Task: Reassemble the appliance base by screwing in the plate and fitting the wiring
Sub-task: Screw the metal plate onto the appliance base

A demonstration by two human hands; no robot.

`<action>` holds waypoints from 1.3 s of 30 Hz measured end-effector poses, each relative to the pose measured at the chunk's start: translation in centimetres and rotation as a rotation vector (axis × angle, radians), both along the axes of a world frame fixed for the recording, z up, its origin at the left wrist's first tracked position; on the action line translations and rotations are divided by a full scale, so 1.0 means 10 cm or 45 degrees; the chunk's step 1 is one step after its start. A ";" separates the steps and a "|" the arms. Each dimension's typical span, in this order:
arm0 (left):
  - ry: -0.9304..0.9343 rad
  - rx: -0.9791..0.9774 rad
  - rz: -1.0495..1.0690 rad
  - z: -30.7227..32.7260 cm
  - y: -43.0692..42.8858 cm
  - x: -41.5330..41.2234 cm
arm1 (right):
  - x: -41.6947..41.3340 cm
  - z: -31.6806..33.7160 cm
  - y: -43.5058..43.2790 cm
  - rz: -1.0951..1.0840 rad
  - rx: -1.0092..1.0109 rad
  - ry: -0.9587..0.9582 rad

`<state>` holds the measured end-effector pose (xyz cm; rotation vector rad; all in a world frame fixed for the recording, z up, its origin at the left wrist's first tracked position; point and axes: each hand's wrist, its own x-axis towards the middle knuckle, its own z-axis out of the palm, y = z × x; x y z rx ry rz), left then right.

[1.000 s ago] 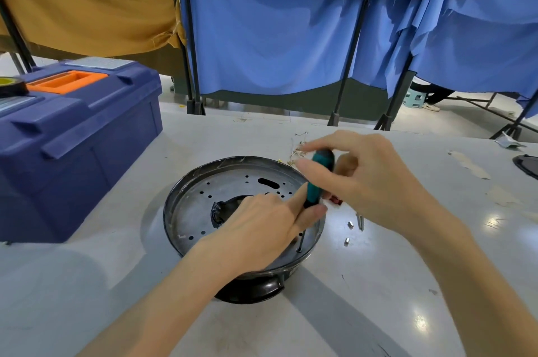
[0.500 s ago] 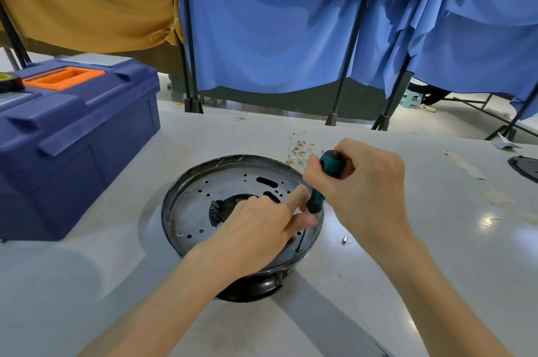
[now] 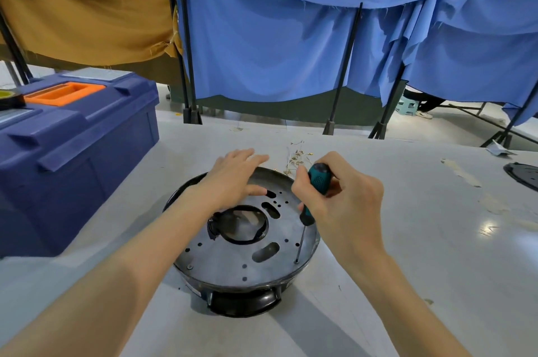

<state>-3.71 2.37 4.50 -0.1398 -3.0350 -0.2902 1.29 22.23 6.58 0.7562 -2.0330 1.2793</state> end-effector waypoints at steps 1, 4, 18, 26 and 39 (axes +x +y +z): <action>-0.052 -0.002 0.067 -0.04 -0.05 -0.07 | -0.01 -0.01 0.00 0.009 -0.021 -0.020; -0.124 0.089 0.200 -0.13 -0.20 -0.20 | -0.07 -0.01 0.03 0.020 -0.056 -0.070; -0.274 -0.166 0.467 0.02 -0.42 0.02 | -0.25 0.05 0.20 0.132 0.040 -0.055; -0.551 -0.132 0.598 0.07 -0.44 0.37 | -0.33 0.05 0.20 0.085 0.058 -0.013; -0.472 0.127 0.709 0.02 -0.36 0.86 | -0.34 0.00 0.17 -0.062 -0.026 0.057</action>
